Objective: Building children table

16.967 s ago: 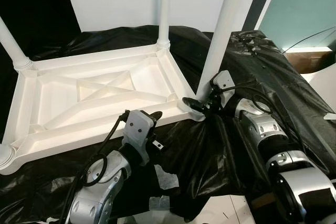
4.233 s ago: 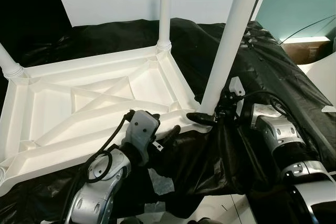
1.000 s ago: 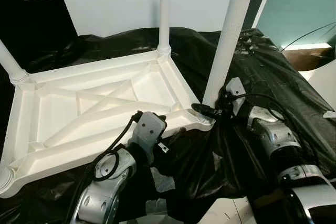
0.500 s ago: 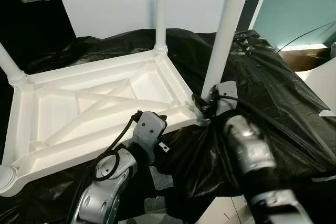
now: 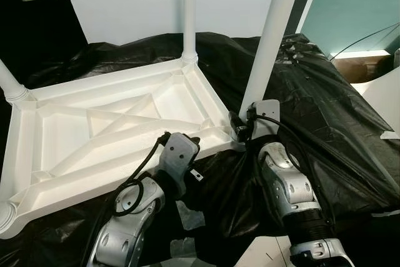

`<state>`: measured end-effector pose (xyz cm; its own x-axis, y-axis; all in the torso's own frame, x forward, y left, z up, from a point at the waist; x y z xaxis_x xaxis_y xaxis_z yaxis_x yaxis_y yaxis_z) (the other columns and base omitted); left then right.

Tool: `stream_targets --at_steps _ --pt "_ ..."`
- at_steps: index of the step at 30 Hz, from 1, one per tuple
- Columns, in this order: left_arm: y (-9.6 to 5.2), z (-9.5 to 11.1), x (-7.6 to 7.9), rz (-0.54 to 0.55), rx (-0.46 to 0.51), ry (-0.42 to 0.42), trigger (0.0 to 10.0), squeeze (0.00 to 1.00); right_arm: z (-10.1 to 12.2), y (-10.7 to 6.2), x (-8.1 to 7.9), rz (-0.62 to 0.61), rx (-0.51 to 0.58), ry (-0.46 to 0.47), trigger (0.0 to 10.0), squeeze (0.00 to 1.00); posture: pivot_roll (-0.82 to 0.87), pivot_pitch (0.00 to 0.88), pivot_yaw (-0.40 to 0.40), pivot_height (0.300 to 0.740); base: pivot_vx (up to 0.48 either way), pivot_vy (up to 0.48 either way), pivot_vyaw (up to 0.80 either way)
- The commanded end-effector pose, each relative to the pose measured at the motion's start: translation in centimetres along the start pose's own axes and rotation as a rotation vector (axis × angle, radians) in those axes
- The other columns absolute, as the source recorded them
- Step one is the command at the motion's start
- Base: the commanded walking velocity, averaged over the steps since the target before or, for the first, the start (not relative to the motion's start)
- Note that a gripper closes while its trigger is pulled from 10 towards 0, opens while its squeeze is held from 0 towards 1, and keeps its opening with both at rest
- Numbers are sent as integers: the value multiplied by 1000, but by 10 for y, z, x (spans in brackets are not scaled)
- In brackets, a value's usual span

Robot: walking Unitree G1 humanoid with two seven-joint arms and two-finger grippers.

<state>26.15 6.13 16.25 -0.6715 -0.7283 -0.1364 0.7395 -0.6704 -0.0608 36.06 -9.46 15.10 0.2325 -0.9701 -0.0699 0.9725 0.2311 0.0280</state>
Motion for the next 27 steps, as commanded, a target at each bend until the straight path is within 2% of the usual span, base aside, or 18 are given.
stream_targets --at_steps 1,2,6,9,10,12,14,15,20,21,27 --pt "-1 -2 -2 44 -6 -4 10000 0 -15 -3 2 1 -64 22 10000 16 92 68 -66 740 0 0 0" --pt "-1 -2 -2 49 -5 -5 10000 0 -14 -3 5 4 -58 17 10000 1000 93 67 -69 740 0 0 0" --pt "-1 -1 -5 64 0 -9 10000 0 -11 -5 11 59 -45 0 10000 1000 96 64 -74 740 0 0 0" --pt "0 -2 -2 61 1 -11 10000 0 -5 -8 9 222 -18 -8 10000 1000 96 56 -76 740 0 0 0" --pt "0 -2 -2 61 1 -11 10000 0 -5 -8 9 222 -18 -8 10000 1000 96 56 -76 740 0 0 0" --pt "0 -2 0 57 1 -13 10000 0 0 -10 10 322 4 -30 10000 1000 96 56 -76 740 0 0 0" --pt "0 -2 0 56 1 -14 10000 0 2 -12 10 366 9 -40 10000 1000 96 56 -76 740 0 0 0" --pt "1 -2 -1 52 -1 -11 10000 0 5 -11 14 479 -8 -65 10000 0 96 45 -72 740 0 0 0" --pt "1 -2 -2 51 -1 -5 10000 0 10 -8 20 555 -7 -107 10000 0 99 40 -72 740 0 0 0" --pt "1 -2 -3 52 -2 -1 10000 0 10 -7 20 626 -31 -137 10000 0 102 39 -71 740 0 0 0" --pt "1 -2 -2 52 -1 0 10000 0 12 -1 23 699 -52 -178 10000 0 106 36 -63 740 0 0 0"
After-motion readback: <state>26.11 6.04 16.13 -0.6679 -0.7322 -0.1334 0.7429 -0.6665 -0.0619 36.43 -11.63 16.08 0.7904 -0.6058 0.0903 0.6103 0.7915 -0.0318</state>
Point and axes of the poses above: a point about 5 cm out from each wrist's last joint towards the gripper, its own y axis pointing out of the wrist towards the gripper, its own z axis along the axis of the wrist's last joint, x = y × z, the point moved 4 cm from there along y, pointing out of the wrist towards the gripper
